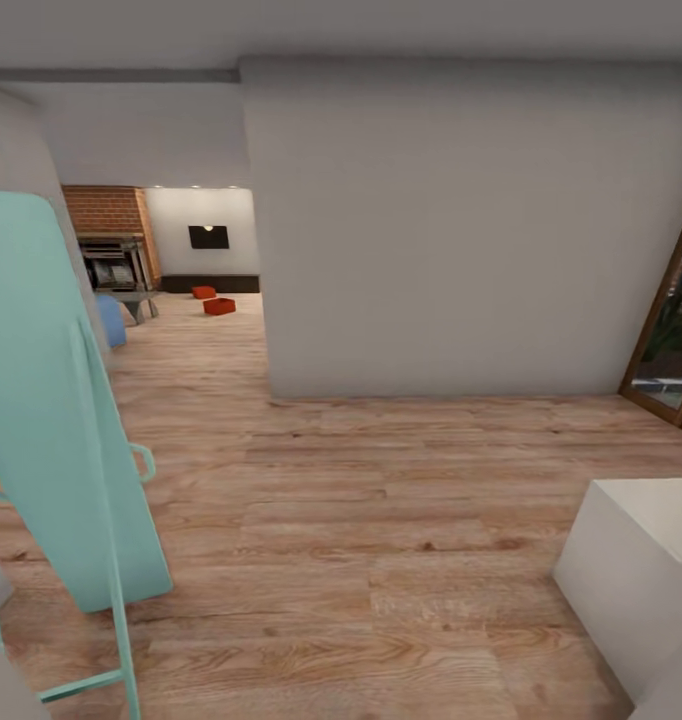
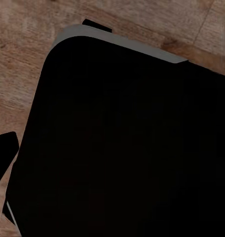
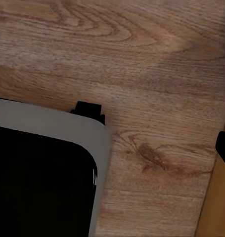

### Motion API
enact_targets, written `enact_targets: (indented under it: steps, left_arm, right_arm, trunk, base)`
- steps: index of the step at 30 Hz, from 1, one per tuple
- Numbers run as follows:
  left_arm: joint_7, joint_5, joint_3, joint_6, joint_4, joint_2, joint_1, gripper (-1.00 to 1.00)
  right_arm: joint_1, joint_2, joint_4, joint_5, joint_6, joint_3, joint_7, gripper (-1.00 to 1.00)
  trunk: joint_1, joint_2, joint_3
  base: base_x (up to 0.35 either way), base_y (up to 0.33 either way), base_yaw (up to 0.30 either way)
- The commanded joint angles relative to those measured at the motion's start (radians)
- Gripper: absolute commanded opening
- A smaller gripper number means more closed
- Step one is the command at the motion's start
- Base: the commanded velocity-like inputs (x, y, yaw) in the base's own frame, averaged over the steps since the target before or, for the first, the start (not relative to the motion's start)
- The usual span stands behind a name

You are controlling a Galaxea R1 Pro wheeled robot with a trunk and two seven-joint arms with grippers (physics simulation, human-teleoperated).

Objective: Move the two storage containers from the living room to the garage. In the garage, place one container on the floor and stack the other container on top of it (either order is fine).

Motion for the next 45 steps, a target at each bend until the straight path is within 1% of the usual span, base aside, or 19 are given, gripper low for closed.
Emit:
enact_targets:
  steps: [1, 45]
  left_arm:
    - [0.001, 0.003, 0.002, -0.002, 0.0, 0.0, 0.0, 1.0]
    - [0.0, 0.003, 0.004, -0.004, 0.0, 0.0, 0.0, 1.0]
  right_arm:
    - [-0.001, 0.0, 0.003, 0.004, -0.006, 0.006, 0.001, 1.0]
    - [-0.001, -0.001, 0.002, 0.004, -0.006, 0.007, -0.002, 1.0]
  trunk:
    - [0.001, 0.0, -0.001]
    - [0.001, 0.0, -0.001]
  base:
    - [0.321, 0.0, 0.0]
    - [0.321, 0.0, 0.0]
